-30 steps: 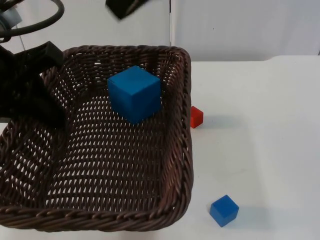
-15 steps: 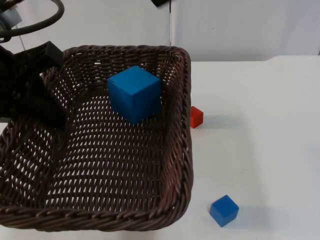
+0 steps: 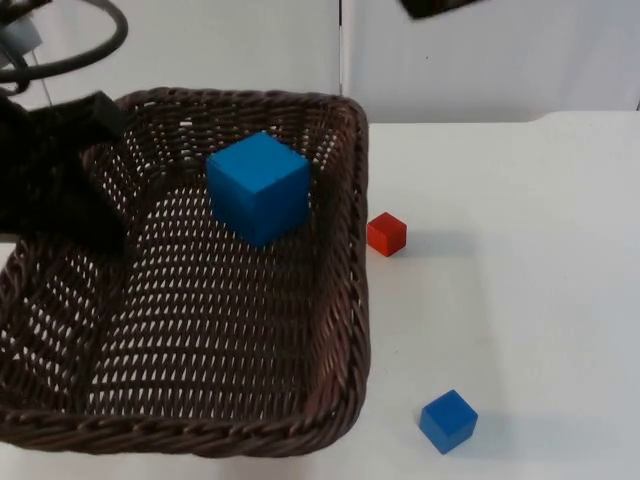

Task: Pick up the basket with the left hand and place the largest block into the basket with the right hand.

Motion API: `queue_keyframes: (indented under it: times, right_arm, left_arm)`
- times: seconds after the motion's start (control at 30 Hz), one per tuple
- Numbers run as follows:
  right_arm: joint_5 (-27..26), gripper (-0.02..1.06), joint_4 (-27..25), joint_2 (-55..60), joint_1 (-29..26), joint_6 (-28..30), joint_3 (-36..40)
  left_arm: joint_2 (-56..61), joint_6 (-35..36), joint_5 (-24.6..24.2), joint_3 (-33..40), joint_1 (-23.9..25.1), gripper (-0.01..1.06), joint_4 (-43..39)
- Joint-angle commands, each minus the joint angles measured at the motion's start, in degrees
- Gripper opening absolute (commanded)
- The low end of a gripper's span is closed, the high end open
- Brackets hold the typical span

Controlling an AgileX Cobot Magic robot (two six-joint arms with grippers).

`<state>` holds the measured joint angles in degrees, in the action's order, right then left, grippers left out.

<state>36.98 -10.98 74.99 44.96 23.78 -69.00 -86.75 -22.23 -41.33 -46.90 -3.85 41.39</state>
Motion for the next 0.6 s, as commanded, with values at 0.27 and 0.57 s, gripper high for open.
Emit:
queue_keyframes:
  times: [0.27, 0.57]
  right_arm:
    - [-1.1, 0.74, 1.7, -4.9, 0.3, 0.0, 0.6]
    - [0.1, 0.74, 2.1, -5.4, 0.3, 0.1, 0.7]
  left_arm:
    - [-9.6, -3.2, 6.0, -0.2, -0.1, 0.0, 1.7]
    - [-16.0, -10.7, 9.1, -0.2, -0.2, 0.0, 8.9]
